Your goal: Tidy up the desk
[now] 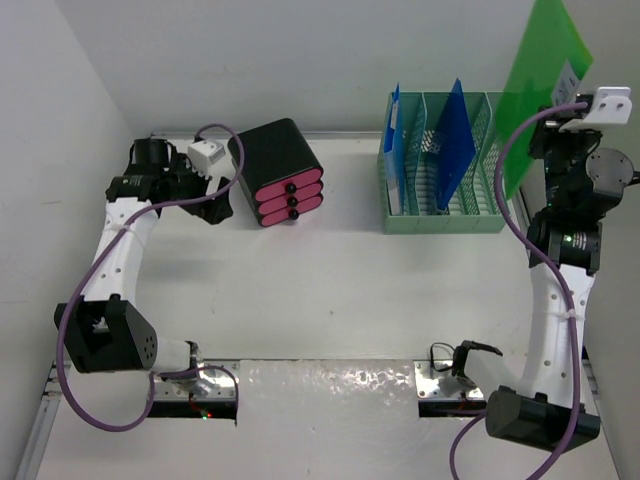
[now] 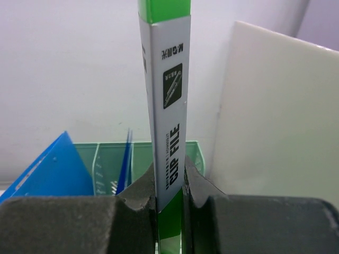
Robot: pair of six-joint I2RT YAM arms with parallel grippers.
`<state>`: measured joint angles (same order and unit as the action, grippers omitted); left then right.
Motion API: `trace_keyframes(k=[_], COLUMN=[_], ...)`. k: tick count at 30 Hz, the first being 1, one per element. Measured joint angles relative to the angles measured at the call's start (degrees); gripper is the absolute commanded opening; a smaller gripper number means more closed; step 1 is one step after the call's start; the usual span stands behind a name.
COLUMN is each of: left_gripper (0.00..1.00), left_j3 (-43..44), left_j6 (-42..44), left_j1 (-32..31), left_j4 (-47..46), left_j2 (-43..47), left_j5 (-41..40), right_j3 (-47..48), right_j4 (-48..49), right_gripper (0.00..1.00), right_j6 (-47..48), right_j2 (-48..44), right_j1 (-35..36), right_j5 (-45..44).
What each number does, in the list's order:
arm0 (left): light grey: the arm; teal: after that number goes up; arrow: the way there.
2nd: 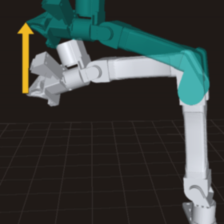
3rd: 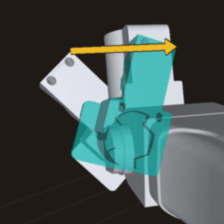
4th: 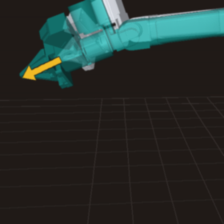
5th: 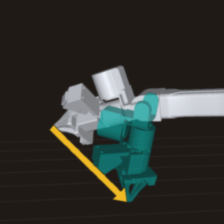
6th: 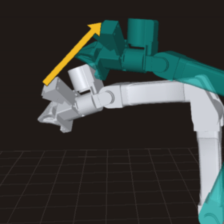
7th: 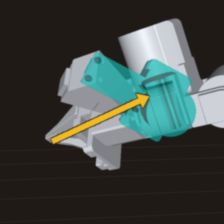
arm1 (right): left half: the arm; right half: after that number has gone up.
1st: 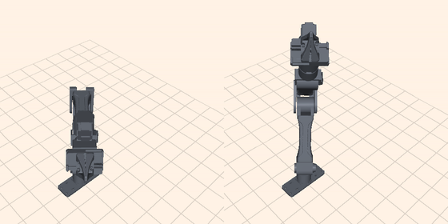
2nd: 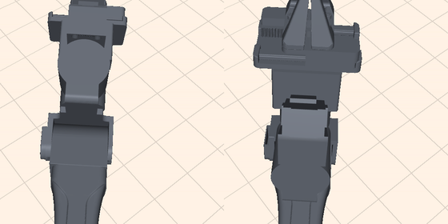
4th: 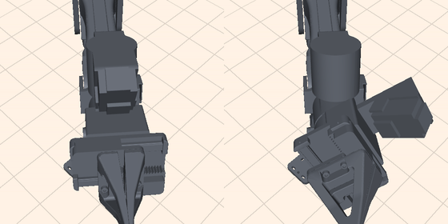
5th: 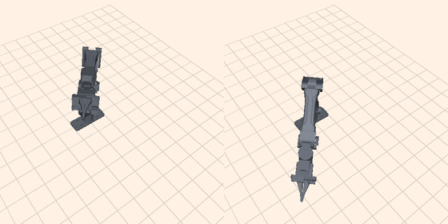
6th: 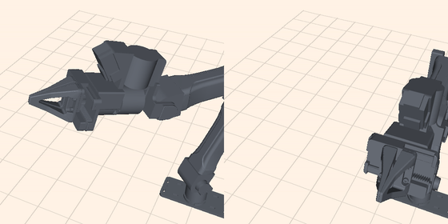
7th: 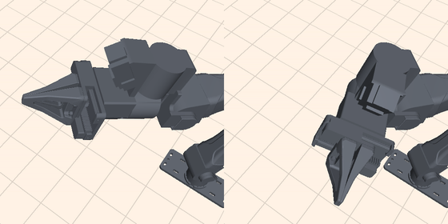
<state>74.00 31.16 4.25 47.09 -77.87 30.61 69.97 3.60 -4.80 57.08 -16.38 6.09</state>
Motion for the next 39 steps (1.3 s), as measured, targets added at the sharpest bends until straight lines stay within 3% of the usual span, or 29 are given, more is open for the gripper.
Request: trace_keyframes(k=[15, 29, 39], left_gripper=[0.92, 0.92, 0.91], left_j3=[0.6, 0.6, 0.5], left_j6=[-0.1, 0.0, 0.0], left_j1=[-0.5, -0.9, -1.2], left_j4=[0.0, -0.2, -0.7], left_j2=[0.0, -0.1, -2.4], left_j5=[-1.1, -1.5, -2.2], right_j3=[-6.5, -26.9, -29.6], right_j4=[1.9, 27.0, 40.4], right_gripper=[0.00, 0.00, 0.00], right_j6=[-5.4, -6.2, -6.2], right_j2=[5.5, 9.6, 13.0], right_j1=[0.0, 0.0, 0.0], right_j5=[6.2, 4.3, 3.7])
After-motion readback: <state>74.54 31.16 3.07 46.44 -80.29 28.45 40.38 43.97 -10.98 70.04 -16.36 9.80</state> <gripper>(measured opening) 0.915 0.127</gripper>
